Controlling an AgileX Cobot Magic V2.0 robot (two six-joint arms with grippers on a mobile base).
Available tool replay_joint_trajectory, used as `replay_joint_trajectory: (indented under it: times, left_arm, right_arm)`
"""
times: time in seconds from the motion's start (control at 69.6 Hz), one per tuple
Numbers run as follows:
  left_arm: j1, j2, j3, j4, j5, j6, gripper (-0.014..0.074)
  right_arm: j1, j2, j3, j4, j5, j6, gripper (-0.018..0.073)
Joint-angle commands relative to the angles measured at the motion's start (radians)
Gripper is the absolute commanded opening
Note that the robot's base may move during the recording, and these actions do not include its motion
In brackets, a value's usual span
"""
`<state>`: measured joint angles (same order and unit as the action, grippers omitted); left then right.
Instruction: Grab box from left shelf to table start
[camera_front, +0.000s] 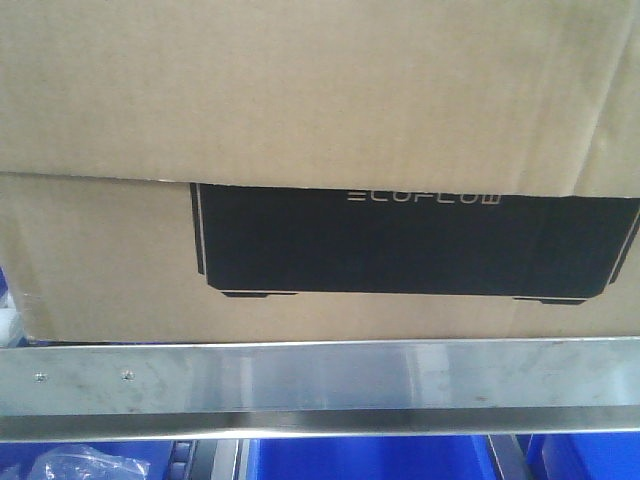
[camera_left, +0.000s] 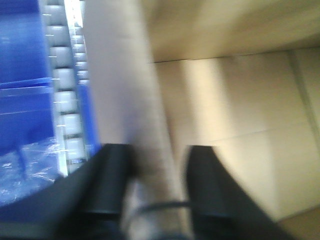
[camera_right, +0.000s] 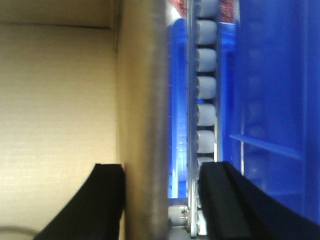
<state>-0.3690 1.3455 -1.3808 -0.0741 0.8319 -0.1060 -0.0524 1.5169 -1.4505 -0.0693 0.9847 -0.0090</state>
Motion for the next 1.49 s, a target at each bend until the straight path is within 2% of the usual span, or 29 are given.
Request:
replay_joint_trajectory:
  times: [0.0, 0.029, 0.057, 0.575, 0.819, 1.006, 1.207, 1.48]
  left_arm:
    - [-0.007, -0.027, -0.038, -0.055, -0.072, 0.002, -0.0057]
    - [-0.007, -0.027, -0.038, -0.055, -0.072, 0.002, -0.0093]
    - [-0.007, -0.027, -0.038, -0.052, -0.072, 0.002, -0.0111]
    - [-0.007, -0.039, -0.053, -0.011, -0.088, -0.018, -0.0096]
    - [-0.055, -0.111, -0.082, -0.006, -0.045, -0.037, -0.0096]
    - [-0.078, -0.174, -0.072, 0.052, 0.008, -0.128, -0.0097]
    - [-0.078, -0.276, 0.03, 0.054, -0.013, -0.155, -0.0097]
    - [-0.078, -0.466, 0.264, 0.052, -0.051, -0.163, -0.0096]
  right_arm:
    - [-0.007, -0.031, -0.033, -0.019, -0.062, 0.009, 0.0088]
    - [-0.007, -0.031, -0.033, -0.019, -0.063, 0.009, 0.0041]
    - [-0.007, -0.031, -0.033, -0.019, -0.065, 0.009, 0.0048]
    - [-0.007, -0.097, -0.035, -0.019, -0.094, 0.009, 0.0056]
    - [0.0, -0.211, -0.035, 0.027, -0.078, 0.015, 0.0056]
    - [0.034, -0.294, -0.032, 0.049, -0.013, 0.015, 0.0056]
    - [0.102, -0.366, 0.002, 0.056, 0.035, 0.031, 0.0056]
    - [0.159, -0.548, 0.272, 0.075, -0.002, 0.064, 0.0056]
